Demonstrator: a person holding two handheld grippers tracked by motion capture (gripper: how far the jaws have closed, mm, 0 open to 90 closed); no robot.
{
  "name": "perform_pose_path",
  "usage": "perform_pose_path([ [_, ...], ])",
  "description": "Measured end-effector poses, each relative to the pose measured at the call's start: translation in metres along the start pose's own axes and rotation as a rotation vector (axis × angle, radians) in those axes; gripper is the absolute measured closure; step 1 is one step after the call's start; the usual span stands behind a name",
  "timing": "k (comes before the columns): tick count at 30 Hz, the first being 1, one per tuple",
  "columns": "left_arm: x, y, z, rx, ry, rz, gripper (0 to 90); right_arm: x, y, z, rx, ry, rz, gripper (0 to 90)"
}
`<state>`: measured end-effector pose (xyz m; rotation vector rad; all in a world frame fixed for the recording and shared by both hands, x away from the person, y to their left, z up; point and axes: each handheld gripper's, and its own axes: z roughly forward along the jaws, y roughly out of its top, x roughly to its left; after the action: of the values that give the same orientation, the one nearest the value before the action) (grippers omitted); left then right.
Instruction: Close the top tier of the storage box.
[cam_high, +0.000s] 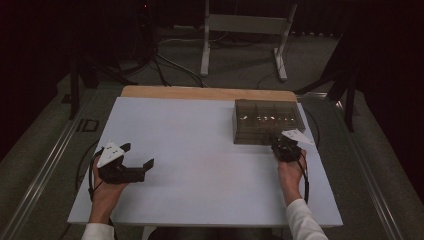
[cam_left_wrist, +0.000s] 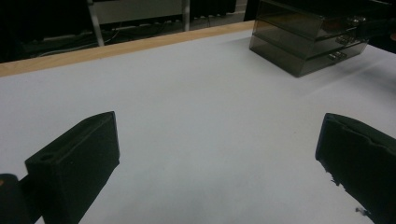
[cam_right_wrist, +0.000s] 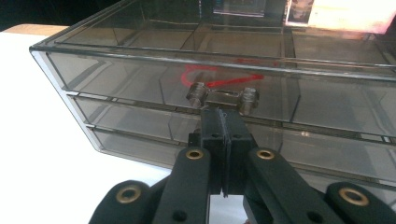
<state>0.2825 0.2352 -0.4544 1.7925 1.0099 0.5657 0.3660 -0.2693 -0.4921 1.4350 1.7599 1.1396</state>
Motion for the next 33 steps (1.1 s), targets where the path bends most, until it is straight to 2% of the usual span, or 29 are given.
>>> perform_pose_path([
  [8,0.001,0.000,-0.001,0.000,0.005,0.000,1.2,0.000,0.000,0.002,0.004,0.005,0.007,90.0],
  [12,0.000,0.000,-0.003,-0.002,0.007,0.001,1.2,-0.001,-0.003,0.001,0.019,0.012,0.004,86.8],
  [14,0.000,0.000,-0.005,-0.004,0.011,0.003,1.2,-0.001,-0.005,-0.002,0.027,0.016,-0.003,86.7],
  [17,0.000,0.000,-0.008,-0.014,0.013,0.003,1.2,-0.003,-0.008,-0.011,0.006,0.033,0.011,83.9],
  [18,-0.001,0.000,-0.011,-0.021,0.016,0.001,1.2,-0.003,-0.010,-0.019,-0.006,0.054,0.018,78.4],
  [19,-0.001,0.000,-0.011,-0.021,0.016,0.001,1.2,-0.003,-0.010,-0.019,-0.006,0.054,0.018,78.4],
  [22,-0.001,-0.001,-0.014,-0.026,0.021,0.002,1.2,-0.003,-0.012,-0.031,-0.032,0.101,0.011,61.9],
  [23,-0.001,-0.001,-0.014,-0.026,0.021,0.002,1.2,-0.003,-0.012,-0.031,-0.032,0.101,0.011,61.9],
  [24,-0.001,-0.003,-0.017,-0.030,0.026,0.002,1.2,-0.003,-0.012,-0.035,-0.038,0.116,0.007,54.6],
  [25,-0.001,-0.004,-0.018,-0.032,0.029,0.002,1.2,-0.004,-0.013,-0.045,-0.049,0.157,0.014,38.8],
  [26,-0.001,-0.004,-0.019,-0.035,0.030,0.001,1.2,-0.004,-0.014,-0.049,-0.057,0.163,0.017,31.0],
  [29,0.000,-0.006,-0.022,-0.046,0.034,-0.004,1.2,-0.004,-0.016,-0.062,-0.080,0.182,0.013,14.9],
  [33,0.002,-0.007,-0.025,-0.068,0.040,-0.009,1.2,-0.006,-0.023,-0.080,-0.105,0.180,-0.014,5.2],
])
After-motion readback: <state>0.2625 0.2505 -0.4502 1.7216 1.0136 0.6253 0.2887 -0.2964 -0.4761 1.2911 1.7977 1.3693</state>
